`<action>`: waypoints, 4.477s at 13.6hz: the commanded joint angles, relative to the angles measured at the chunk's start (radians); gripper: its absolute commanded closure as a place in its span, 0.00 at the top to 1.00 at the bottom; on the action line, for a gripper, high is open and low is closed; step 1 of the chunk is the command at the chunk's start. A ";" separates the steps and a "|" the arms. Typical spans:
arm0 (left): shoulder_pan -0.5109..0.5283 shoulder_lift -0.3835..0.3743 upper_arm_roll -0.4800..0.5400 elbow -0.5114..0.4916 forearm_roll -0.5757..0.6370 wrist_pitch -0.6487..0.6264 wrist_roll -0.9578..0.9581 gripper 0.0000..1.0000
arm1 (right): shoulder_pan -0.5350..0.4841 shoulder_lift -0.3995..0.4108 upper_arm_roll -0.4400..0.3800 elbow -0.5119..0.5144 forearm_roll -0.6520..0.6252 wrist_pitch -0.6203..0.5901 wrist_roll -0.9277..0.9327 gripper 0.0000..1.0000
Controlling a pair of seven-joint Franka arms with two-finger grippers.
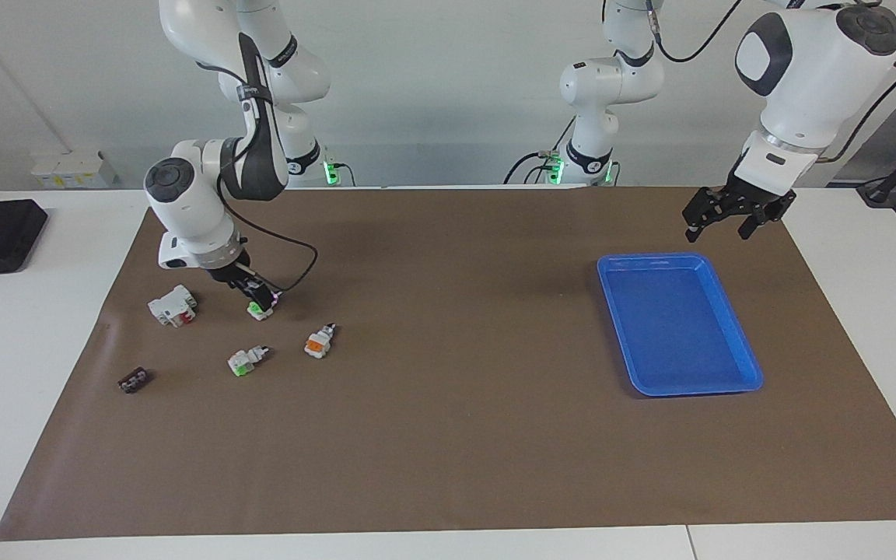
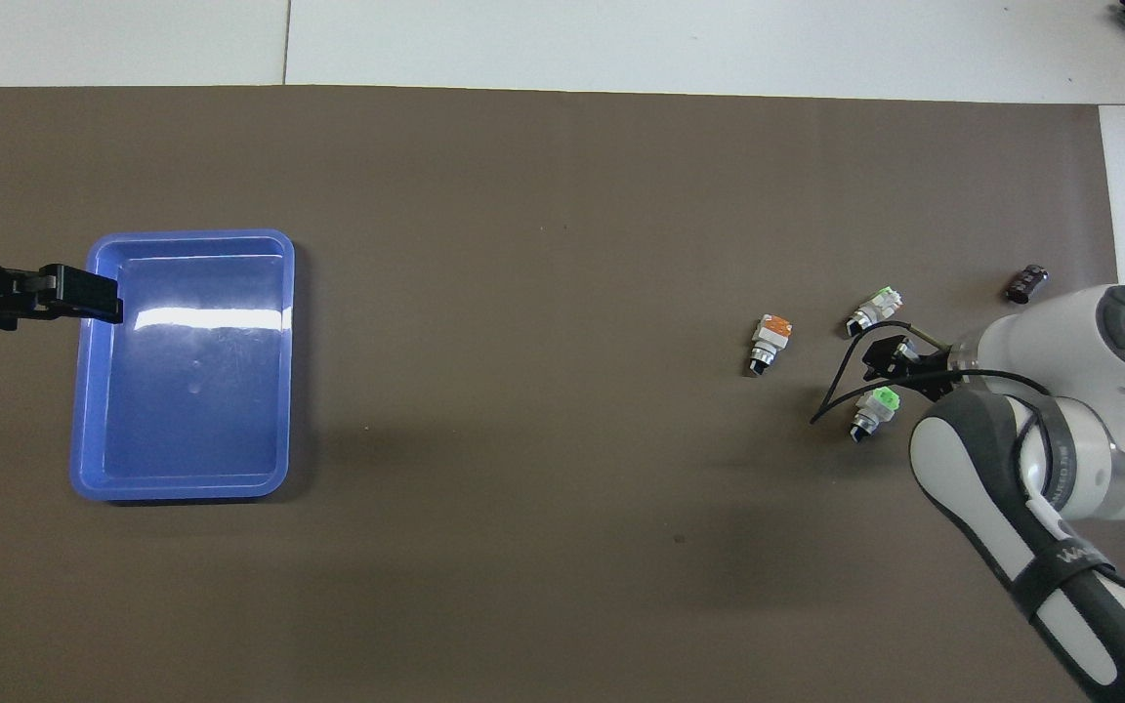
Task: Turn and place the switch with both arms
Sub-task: 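Close the right gripper on the green-topped switch, then lift the switch and carry it toward the tray with the right gripper, then extend the left gripper toward the switch held by the right gripper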
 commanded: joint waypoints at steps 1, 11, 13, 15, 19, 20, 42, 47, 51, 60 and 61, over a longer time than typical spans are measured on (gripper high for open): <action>0.010 -0.023 -0.005 -0.020 0.015 -0.003 -0.008 1.00 | -0.023 0.022 0.006 -0.015 0.067 0.049 0.008 1.00; 0.010 -0.023 -0.005 -0.020 0.015 -0.003 -0.008 1.00 | -0.022 0.033 0.006 -0.059 0.108 0.055 -0.003 0.73; 0.010 -0.023 -0.005 -0.020 0.015 -0.003 -0.008 1.00 | -0.023 0.038 0.006 -0.056 0.108 0.055 -0.007 0.00; 0.010 -0.023 -0.005 -0.020 0.015 -0.003 -0.008 1.00 | -0.025 0.047 0.008 -0.023 0.109 0.023 0.002 0.00; 0.010 -0.023 -0.005 -0.020 0.015 -0.003 -0.008 1.00 | -0.025 0.044 0.005 0.152 0.271 -0.255 0.052 0.00; 0.010 -0.023 -0.005 -0.020 0.015 -0.003 -0.008 1.00 | -0.026 0.038 0.006 0.195 0.291 -0.314 0.109 0.00; -0.005 -0.024 -0.008 -0.020 0.015 -0.006 -0.010 1.00 | 0.576 0.050 0.157 0.447 1.167 0.339 0.912 0.00; 0.005 -0.030 -0.013 -0.013 -0.122 -0.009 -0.005 1.00 | 0.594 0.056 0.160 0.455 1.171 0.359 0.909 0.00; 0.010 -0.030 -0.001 0.004 -0.328 -0.006 0.001 1.00 | 0.612 0.059 0.169 0.468 1.168 0.368 0.901 0.00; 0.041 -0.038 -0.001 0.012 -0.677 -0.052 0.231 0.74 | 0.600 0.067 0.168 0.459 1.166 0.367 0.853 0.00; 0.041 -0.038 -0.004 0.010 -0.695 -0.052 0.261 0.69 | 0.595 0.067 0.168 0.458 1.164 0.362 0.850 0.00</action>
